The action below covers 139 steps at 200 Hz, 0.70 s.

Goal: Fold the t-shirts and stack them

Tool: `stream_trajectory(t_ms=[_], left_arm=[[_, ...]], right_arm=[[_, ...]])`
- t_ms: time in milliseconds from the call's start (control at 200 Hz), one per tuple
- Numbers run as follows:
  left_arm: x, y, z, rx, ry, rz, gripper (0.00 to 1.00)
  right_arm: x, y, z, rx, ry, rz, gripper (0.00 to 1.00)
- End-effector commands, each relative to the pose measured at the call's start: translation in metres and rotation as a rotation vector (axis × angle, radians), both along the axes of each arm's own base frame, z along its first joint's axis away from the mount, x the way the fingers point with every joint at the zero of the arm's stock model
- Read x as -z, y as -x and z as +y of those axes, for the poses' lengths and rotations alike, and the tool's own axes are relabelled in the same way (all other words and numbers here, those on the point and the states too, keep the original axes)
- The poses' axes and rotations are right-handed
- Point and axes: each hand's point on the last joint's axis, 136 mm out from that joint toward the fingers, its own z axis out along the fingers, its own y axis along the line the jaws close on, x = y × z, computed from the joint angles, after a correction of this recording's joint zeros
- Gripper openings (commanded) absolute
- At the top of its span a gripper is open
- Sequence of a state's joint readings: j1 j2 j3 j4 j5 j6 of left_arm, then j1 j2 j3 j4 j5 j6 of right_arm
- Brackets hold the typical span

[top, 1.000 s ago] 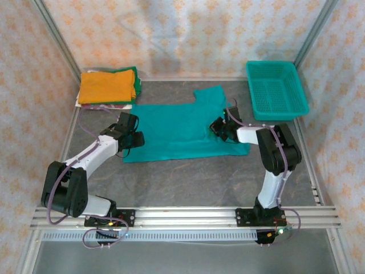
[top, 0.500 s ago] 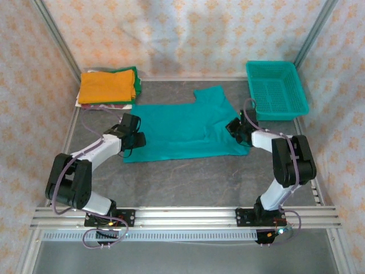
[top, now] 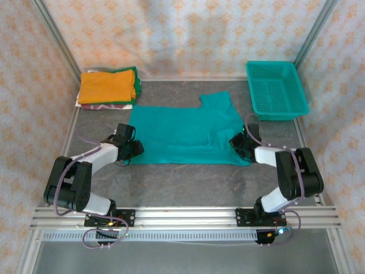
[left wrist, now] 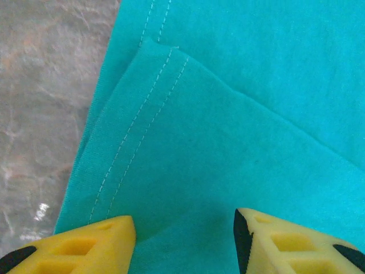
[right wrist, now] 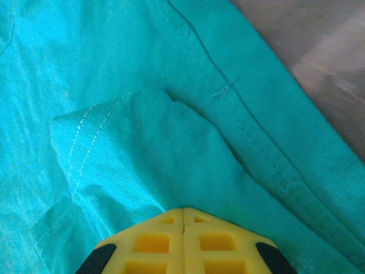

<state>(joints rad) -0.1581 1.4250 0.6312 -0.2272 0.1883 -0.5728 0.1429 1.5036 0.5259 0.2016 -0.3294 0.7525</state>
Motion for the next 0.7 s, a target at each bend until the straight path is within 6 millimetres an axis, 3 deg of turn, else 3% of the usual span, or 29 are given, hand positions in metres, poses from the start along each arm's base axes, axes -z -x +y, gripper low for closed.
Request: stream_trajectory(t_ms=[0,160,265,395,535,671,691], left_arm=[[0.016,0.043,-0.009,-0.055,0.082,0.133,0.51],[0.014,0.077,-0.011,-0.076,0.1,0.149,0.5],[-0.011,0.07,-0.007,-0.048,0.068,0.088,0.5],[-0.061,0.029,-0.001,0.017,-0.028,-0.026,0.51],[-0.105,-0.04,0.006,0.07,-0.094,-0.134,0.52],[-0.131,-0.102,0.012,0.148,-0.239,-0.143,0.54],[-0.133,-0.111,0.014,0.152,-0.264,-0.136,0.6]], right_arm=[[0.012,0.035,-0.017,0.058,0.052,0.08,0.08],[-0.01,0.055,-0.027,0.056,0.101,0.055,0.1],[-0.039,0.048,-0.027,0.033,0.119,0.001,0.14],[-0.082,0.022,-0.017,0.001,0.098,-0.081,0.16],[-0.125,-0.036,-0.004,-0.088,0.137,-0.156,0.26],[-0.136,-0.097,0.007,-0.2,0.218,-0.112,0.33],[-0.136,-0.105,0.008,-0.209,0.232,-0.103,0.33]])
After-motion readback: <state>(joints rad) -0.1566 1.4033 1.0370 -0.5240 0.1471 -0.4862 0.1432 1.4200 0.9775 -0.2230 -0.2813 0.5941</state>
